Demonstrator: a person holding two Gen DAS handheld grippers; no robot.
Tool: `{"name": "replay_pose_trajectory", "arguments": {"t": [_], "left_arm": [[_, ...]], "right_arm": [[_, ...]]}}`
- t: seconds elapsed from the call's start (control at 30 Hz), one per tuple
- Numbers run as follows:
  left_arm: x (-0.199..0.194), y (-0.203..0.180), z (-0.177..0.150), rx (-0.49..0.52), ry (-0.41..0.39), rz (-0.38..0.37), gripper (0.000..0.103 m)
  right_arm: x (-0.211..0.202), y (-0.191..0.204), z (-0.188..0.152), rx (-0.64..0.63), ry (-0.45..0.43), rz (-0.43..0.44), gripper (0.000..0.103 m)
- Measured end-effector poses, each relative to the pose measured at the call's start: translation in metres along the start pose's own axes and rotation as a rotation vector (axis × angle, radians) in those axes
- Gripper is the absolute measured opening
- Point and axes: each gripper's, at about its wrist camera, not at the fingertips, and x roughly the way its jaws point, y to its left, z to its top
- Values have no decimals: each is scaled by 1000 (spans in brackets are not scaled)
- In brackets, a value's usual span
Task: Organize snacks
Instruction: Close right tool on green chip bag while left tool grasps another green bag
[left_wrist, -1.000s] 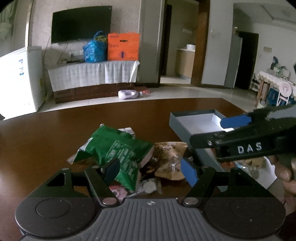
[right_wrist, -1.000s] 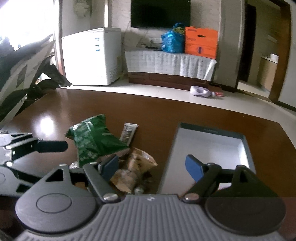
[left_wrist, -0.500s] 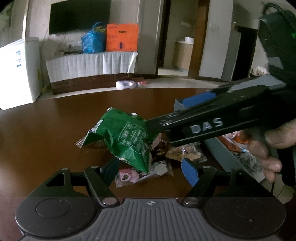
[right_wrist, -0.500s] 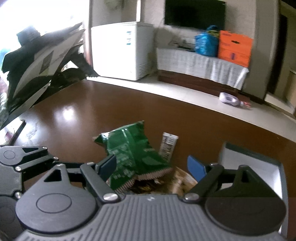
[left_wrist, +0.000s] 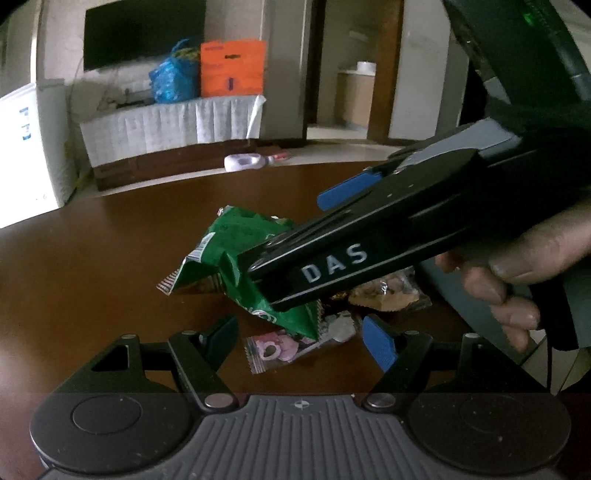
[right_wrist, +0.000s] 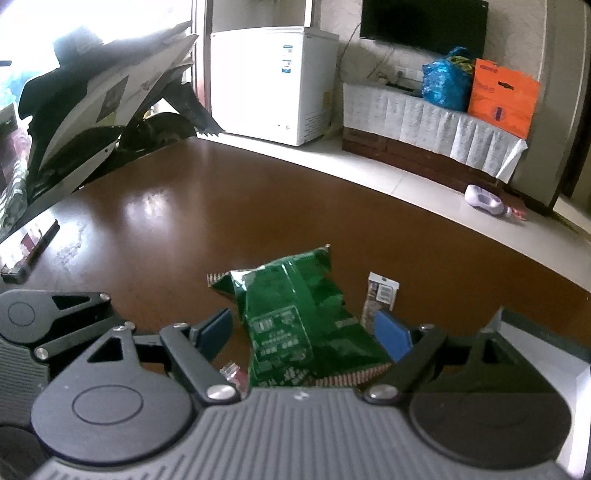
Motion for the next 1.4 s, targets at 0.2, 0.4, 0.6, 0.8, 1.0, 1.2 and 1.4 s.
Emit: {"name": "replay_pose_trajectory", "arguments": {"t": [0.2, 0.4, 0.6, 0.8, 1.0, 1.2, 1.4], "left_arm": [[5, 9, -3, 9, 11, -26, 74], [6, 10, -3, 18, 9, -50, 74], [8, 11, -4, 45, 6, -61, 75], [9, 16, -7, 53, 27, -54, 75], [10, 21, -7, 66, 36, -55, 76], [12, 20, -7, 89, 43, -45, 76], [13, 17, -9, 114, 31, -50, 76]], "right_arm": [[18, 6, 13, -24, 9, -1, 85], [42, 10, 19, -42, 58, 3, 85], [64, 11, 20, -73, 96, -8, 88], [81, 13, 18, -116, 130, -36, 89], [91, 16, 13, -144, 142, -54, 85], [87, 6, 11, -87, 128, -51, 70], [78, -8, 11, -14, 107, -20, 65]]}}
